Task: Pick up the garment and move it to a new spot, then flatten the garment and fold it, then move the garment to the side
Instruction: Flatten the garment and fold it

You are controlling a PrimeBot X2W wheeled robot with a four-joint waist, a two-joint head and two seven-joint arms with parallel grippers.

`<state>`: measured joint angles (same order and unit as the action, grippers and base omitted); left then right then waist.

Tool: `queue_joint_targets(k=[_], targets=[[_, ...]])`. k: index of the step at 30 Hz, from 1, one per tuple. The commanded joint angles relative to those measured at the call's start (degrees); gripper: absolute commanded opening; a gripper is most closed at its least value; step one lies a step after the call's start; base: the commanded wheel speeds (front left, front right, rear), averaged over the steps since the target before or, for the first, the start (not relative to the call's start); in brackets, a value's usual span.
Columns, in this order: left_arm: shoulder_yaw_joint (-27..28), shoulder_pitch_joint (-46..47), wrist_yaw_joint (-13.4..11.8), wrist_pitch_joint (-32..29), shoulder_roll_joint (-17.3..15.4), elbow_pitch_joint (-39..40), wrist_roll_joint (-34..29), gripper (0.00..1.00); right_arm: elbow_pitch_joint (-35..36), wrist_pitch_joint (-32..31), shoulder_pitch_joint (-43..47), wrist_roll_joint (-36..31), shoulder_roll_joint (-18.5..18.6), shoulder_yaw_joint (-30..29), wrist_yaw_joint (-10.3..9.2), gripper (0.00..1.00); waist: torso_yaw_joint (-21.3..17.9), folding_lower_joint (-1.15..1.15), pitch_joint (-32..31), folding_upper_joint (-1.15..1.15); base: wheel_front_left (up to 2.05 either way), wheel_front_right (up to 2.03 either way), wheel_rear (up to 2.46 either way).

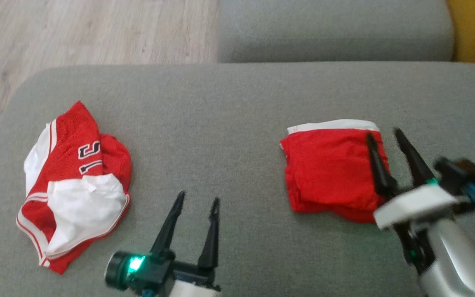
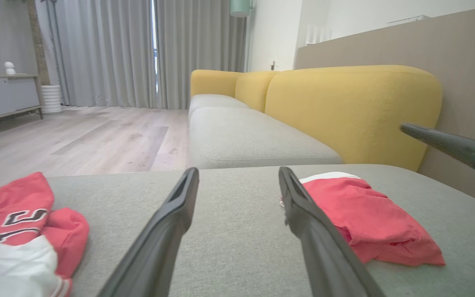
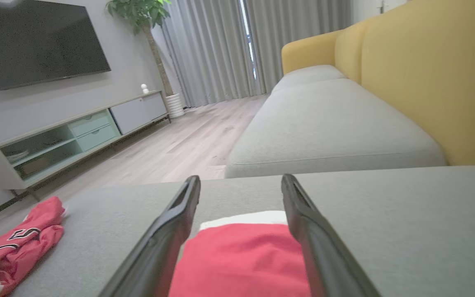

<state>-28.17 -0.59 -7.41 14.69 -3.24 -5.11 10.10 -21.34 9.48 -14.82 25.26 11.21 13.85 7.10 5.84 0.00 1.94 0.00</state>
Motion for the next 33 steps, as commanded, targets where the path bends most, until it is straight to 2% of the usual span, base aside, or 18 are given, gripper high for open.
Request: queue_joint_targets(k=[1,8,12,20,33], targets=[[3.1,-0.3,-0.8,0.3,0.3,2.2,0.5,1.0,2.7,1.7,2.0,-0.3,1.2,-0.4,0.39,1.0,-0.9,0.0,-2.0,0.0,0.0,0.0,0.0],[7.0,-4.5,-2.3,0.3,-0.8,4.1,-0.3,1.0,5.7,4.8,9.5,-3.1,3.8,-1.5,0.39,1.0,-2.0,0.0,-4.5,0.0,0.0,0.0,0.0],[8.9,-7.8,-2.6,0.3,-1.2,5.2,-1.1,1.0,6.5,5.4,14.0,-4.8,3.0,-2.9,0.39,1.0,-2.1,0.0,-6.3,0.0,0.0,0.0,0.0],[11.8,-12.9,-2.2,0.3,-0.8,4.4,-1.2,1.0,8.7,5.5,22.2,-10.5,-1.2,-4.8,0.39,1.0,-1.9,0.0,-8.9,0.0,0.0,0.0,0.0],[13.8,-14.5,-1.5,0.3,0.1,5.2,-2.0,1.0,9.3,5.5,24.4,-11.8,-3.2,-5.6,0.39,1.0,-2.8,0.0,-9.8,0.0,0.0,0.0,0.0]])
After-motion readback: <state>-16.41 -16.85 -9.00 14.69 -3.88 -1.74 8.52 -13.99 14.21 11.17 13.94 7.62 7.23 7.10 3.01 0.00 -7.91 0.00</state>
